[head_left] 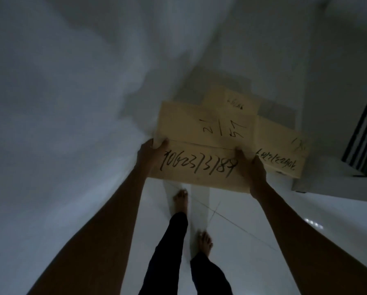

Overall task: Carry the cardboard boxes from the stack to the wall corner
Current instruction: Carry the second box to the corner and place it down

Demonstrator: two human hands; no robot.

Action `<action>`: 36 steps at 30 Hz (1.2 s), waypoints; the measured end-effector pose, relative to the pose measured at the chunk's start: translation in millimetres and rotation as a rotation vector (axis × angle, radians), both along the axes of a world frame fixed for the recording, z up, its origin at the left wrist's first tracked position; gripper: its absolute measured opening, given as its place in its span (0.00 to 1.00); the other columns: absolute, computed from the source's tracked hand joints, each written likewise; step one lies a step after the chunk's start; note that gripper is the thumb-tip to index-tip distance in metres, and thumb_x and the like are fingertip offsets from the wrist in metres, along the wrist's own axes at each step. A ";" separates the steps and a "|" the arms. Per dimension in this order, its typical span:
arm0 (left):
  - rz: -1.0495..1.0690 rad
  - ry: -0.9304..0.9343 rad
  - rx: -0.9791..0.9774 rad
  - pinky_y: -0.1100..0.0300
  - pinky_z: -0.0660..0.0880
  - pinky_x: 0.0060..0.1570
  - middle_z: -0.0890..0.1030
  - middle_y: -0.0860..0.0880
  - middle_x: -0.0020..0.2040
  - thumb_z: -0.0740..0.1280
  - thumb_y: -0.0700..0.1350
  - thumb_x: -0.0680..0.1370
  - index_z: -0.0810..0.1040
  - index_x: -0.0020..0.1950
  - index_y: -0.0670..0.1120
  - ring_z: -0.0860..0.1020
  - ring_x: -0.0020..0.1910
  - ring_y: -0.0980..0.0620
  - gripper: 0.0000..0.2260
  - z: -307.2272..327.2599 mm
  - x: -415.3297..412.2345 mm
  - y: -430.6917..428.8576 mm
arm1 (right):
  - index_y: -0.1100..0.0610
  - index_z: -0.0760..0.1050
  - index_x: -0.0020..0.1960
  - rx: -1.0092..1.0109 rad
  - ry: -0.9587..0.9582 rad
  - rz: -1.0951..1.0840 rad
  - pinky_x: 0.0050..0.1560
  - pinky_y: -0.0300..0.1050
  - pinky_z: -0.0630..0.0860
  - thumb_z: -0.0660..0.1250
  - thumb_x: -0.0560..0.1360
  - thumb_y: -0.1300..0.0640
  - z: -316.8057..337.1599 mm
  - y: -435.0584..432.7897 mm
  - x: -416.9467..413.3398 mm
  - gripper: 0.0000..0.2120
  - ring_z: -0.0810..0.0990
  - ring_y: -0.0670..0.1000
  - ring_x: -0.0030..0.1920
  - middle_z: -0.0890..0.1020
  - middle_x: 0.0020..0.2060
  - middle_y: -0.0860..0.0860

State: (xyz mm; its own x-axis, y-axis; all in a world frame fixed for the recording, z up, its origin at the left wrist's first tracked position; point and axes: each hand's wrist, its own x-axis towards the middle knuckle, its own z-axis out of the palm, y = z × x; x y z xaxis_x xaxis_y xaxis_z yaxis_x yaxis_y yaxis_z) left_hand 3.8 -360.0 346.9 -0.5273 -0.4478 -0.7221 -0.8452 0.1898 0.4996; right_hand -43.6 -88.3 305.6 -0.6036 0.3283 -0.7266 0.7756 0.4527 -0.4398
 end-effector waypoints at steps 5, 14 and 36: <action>0.180 0.088 -0.003 0.44 0.78 0.59 0.83 0.43 0.57 0.66 0.62 0.74 0.77 0.64 0.45 0.81 0.55 0.41 0.26 79.8 98.4 -9.7 | 0.60 0.66 0.73 -0.047 0.133 0.196 0.58 0.51 0.70 0.65 0.72 0.33 106.7 -22.6 53.9 0.39 0.74 0.60 0.64 0.75 0.66 0.59; 0.667 0.184 -0.062 0.48 0.79 0.57 0.84 0.45 0.54 0.69 0.65 0.71 0.81 0.58 0.46 0.81 0.54 0.44 0.26 180.7 371.0 -30.7 | 0.61 0.72 0.67 -0.104 0.178 0.670 0.55 0.51 0.73 0.65 0.72 0.33 226.2 -107.2 215.4 0.37 0.77 0.61 0.60 0.78 0.61 0.60; 1.120 0.137 -0.210 0.45 0.75 0.61 0.81 0.39 0.60 0.64 0.61 0.77 0.76 0.64 0.39 0.79 0.59 0.40 0.28 181.5 881.0 -92.7 | 0.64 0.73 0.63 -0.137 0.161 1.340 0.54 0.51 0.71 0.63 0.75 0.36 222.4 -313.6 656.5 0.32 0.78 0.63 0.58 0.79 0.58 0.62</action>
State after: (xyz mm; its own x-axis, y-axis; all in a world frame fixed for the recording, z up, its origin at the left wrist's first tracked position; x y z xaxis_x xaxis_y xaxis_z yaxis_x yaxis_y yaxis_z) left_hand 884.8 -452.7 528.5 0.1746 -0.8203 -0.5446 -0.5336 -0.5437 0.6479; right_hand 612.8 -401.8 528.0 -0.4805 -0.6422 -0.5973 -0.2863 0.7586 -0.5853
